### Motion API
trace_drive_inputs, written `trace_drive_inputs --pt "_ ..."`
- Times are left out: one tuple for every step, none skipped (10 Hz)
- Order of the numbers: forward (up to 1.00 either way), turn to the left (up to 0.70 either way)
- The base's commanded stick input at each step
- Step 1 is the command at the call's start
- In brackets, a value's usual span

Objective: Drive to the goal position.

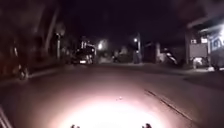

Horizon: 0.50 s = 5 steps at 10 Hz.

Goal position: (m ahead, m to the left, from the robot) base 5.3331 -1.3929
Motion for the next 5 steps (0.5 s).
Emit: trace_drive_inputs --pt "0.85 0.00" --pt "0.85 0.00" --pt "0.85 0.00" --pt "0.85 0.00" --pt "0.85 0.00"
